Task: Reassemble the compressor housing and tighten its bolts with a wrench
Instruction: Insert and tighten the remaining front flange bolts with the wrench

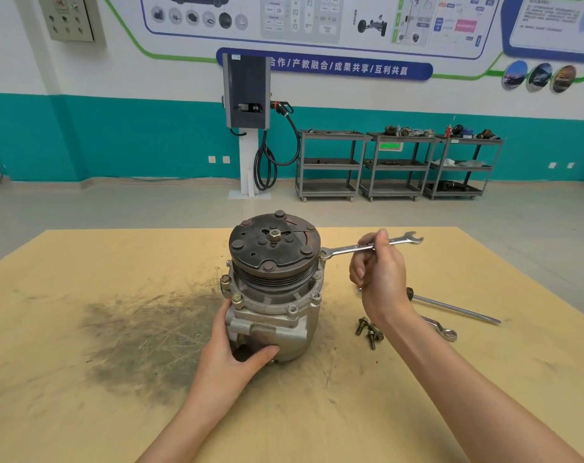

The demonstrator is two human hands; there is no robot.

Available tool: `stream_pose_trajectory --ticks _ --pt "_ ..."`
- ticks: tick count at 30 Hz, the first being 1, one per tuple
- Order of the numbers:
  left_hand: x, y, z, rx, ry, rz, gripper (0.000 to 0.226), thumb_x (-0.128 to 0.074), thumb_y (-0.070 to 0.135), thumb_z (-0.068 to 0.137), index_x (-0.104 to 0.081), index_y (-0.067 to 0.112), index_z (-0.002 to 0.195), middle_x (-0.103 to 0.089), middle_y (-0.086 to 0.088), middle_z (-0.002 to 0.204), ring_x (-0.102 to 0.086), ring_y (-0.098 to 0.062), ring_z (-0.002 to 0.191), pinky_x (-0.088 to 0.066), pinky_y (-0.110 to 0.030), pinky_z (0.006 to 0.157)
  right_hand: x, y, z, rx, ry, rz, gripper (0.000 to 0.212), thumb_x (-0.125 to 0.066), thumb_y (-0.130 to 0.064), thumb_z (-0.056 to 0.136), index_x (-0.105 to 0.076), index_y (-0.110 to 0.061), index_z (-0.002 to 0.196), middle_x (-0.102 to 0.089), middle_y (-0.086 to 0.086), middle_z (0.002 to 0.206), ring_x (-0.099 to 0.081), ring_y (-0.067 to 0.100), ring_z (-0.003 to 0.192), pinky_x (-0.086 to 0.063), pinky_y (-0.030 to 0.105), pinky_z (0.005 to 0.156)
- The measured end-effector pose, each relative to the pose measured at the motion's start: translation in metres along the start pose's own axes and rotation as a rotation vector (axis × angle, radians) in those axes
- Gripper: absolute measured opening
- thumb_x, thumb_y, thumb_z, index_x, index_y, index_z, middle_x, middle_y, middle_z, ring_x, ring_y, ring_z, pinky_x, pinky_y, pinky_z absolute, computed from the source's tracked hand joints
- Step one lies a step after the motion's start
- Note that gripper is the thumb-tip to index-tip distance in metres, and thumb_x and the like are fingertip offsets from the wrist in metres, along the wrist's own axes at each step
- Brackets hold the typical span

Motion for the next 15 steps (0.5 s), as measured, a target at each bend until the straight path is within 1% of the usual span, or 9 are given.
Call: stream_pose_trajectory --ticks 2,4,7,11,13,15 --pt "0.000 0.001 0.000 -0.002 -0.007 -0.002 0.116 -0.082 0.050 0.054 -0.025 0.033 0.154 -0.054 0.028 0.132 -0.053 -0.001 0.127 -0.038 -0.023 0.107 0.004 -0.003 -0.012 0.086 0.055 -0.059 0.039 -0.028 -0.032 0.107 -0.051 -0.013 0.082 -0.040 -0.003 0.043 -0.033 0.011 0.038 -0.026 0.020 0.040" --pt "0.000 0.003 -0.001 -0.008 -0.011 0.000 0.118 -0.082 0.052 0.053 -0.025 0.031 0.155 -0.054 0.024 0.135 -0.052 -0.002 0.128 -0.037 -0.023 0.107 0.007 -0.005 -0.027 0.168 0.081 -0.100 0.036 -0.030 -0.034 0.106 -0.052 -0.015 0.084 -0.040 -0.003 0.044 -0.033 0.012 0.039 -0.028 0.020 0.039" --pt "0.000 0.003 -0.001 -0.002 -0.013 -0.001 0.119 -0.081 0.053 0.053 -0.022 0.034 0.155 -0.052 0.026 0.134 -0.051 0.000 0.127 -0.036 -0.020 0.105 0.005 -0.006 -0.043 0.225 0.065 -0.111 0.031 -0.033 -0.038 0.101 -0.052 -0.017 0.088 -0.041 -0.003 0.045 -0.034 0.012 0.040 -0.030 0.019 0.039" --pt "0.000 0.003 -0.002 0.005 -0.010 0.008 0.118 -0.081 0.051 0.054 -0.023 0.034 0.155 -0.054 0.022 0.137 -0.052 -0.001 0.128 -0.037 -0.022 0.106 0.002 -0.010 -0.033 0.175 0.057 -0.108 0.033 -0.030 -0.032 0.105 -0.049 -0.015 0.085 -0.042 -0.002 0.045 -0.035 0.013 0.040 -0.030 0.019 0.039" --pt "0.000 0.003 -0.002 0.008 -0.010 0.012 0.117 -0.082 0.050 0.054 -0.022 0.035 0.154 -0.053 0.027 0.133 -0.051 0.000 0.127 -0.036 -0.018 0.104 0.000 -0.010 -0.020 0.094 0.061 -0.097 0.036 -0.028 -0.029 0.107 -0.049 -0.013 0.082 -0.043 -0.002 0.044 -0.036 0.013 0.039 -0.029 0.019 0.039" --pt "0.000 0.002 -0.001 0.010 -0.004 0.013 0.116 -0.084 0.045 0.059 -0.021 0.035 0.155 -0.050 0.034 0.128 -0.051 0.001 0.126 -0.035 -0.016 0.102 -0.002 -0.010 -0.008 0.028 0.051 -0.067 0.038 -0.027 -0.028 0.107 -0.048 -0.012 0.080 -0.043 -0.002 0.044 -0.036 0.013 0.038 -0.029 0.021 0.039"
Point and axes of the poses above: each hand's wrist, its own z-axis towards the middle knuckle, its own x-axis out of the back of the hand, y = z × x, the point moved 8 cm from there along z, towards the middle knuckle
